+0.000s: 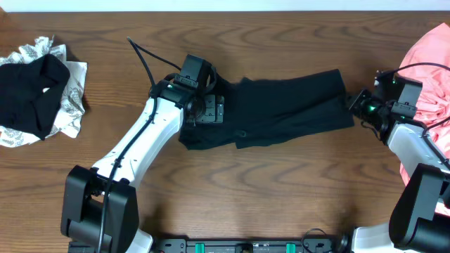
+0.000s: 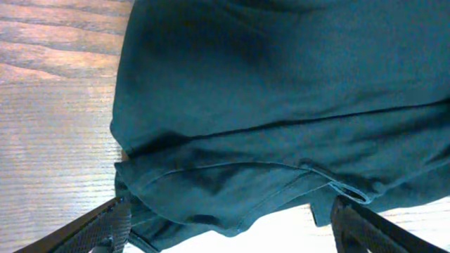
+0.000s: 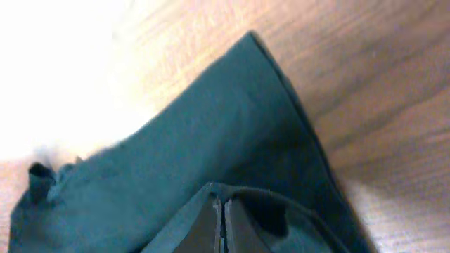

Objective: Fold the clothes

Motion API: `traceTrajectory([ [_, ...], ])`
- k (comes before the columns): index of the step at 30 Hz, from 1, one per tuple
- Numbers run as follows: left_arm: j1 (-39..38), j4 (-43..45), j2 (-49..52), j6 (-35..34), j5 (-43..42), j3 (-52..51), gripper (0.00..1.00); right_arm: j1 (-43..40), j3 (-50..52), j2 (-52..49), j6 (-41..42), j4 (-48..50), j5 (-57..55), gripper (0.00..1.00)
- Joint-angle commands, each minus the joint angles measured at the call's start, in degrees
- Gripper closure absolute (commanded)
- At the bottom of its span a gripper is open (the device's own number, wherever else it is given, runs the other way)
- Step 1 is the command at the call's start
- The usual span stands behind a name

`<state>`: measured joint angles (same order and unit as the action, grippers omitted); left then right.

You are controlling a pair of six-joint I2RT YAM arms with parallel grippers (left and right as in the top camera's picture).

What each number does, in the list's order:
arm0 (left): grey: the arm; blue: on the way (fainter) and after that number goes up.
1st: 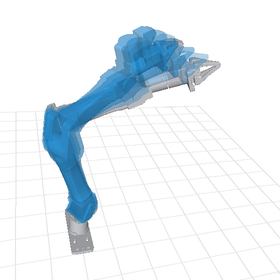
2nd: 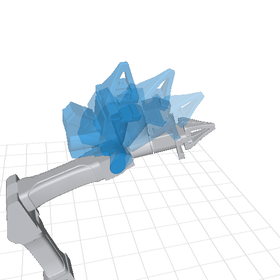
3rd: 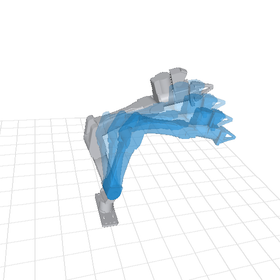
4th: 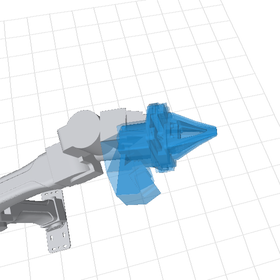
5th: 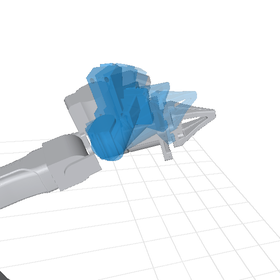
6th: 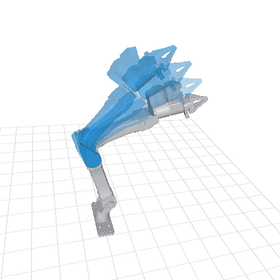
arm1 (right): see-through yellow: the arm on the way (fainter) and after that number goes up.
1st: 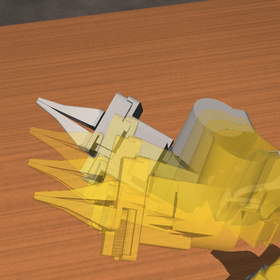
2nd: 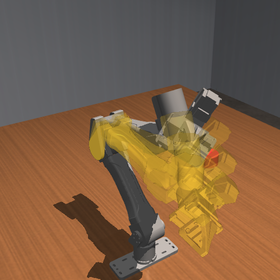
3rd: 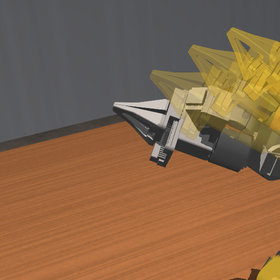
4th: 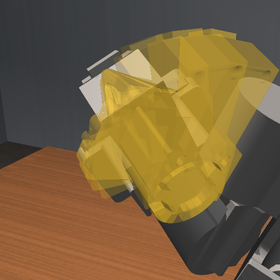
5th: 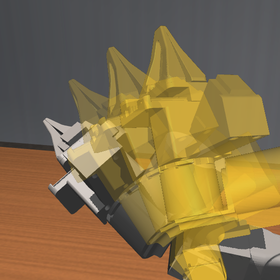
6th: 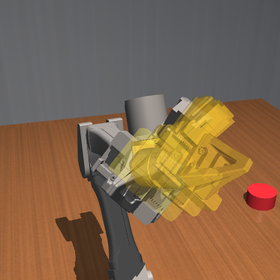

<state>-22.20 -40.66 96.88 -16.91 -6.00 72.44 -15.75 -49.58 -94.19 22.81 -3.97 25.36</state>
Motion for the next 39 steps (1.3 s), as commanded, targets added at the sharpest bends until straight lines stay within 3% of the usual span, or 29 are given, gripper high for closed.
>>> traceTrajectory([
  [1,0.04,-0.24,0.33,-0.33,0.09,-0.11,0.09,-0.13,-1.05,1.27,2.47,1.79,-2.08,0.99],
  [9,0.04,-0.24,0.33,-0.33,0.11,-0.11,0.09,2.4,-1.05,1.18,2.45,4.76,-6.91,0.78],
  [14,0.04,-0.24,0.33,-0.33,0.11,-0.11,0.09,5.64,-1.05,0.0,-0.07,9.6,-10.56,0.53],
  [18,0.04,0.0,0.33,-0.28,0.11,-0.11,0.09,7.98,-1.05,-0.59,-8.39,10.95,-10.51,0.51],
  [22,0.04,0.85,0.31,0.57,0.11,-0.11,0.09,9.6,-2.43,-0.52,-16.83,4.92,-7.17,0.53],
  [29,0.04,2.6,0.31,0.52,1.79,-0.11,0.09,16.06,-10.6,-0.55,-30.67,-18.34,-3.98,0.8],
  [31,0.04,2.6,0.31,0.52,4.17,-0.11,0.09,19.17,-12.24,-0.55,-33.66,-22.84,-4.39,0.96],
  [35,0.04,2.29,0.31,0.52,5.44,-0.11,0.1,24.13,-12.57,-0.63,-34.27,-26.73,-4.39,0.99],
  [37,0.04,2.14,0.31,0.55,5.7,-0.11,0.22,26.23,-12.37,-0.85,-34.25,-28.52,-4.57,0.99],
  [39,0.15,2.16,0.31,0.5,6.51,-0.11,0.4,27.74,-12.13,-1.2,-34.25,-29.44,-4.55,0.99],
])
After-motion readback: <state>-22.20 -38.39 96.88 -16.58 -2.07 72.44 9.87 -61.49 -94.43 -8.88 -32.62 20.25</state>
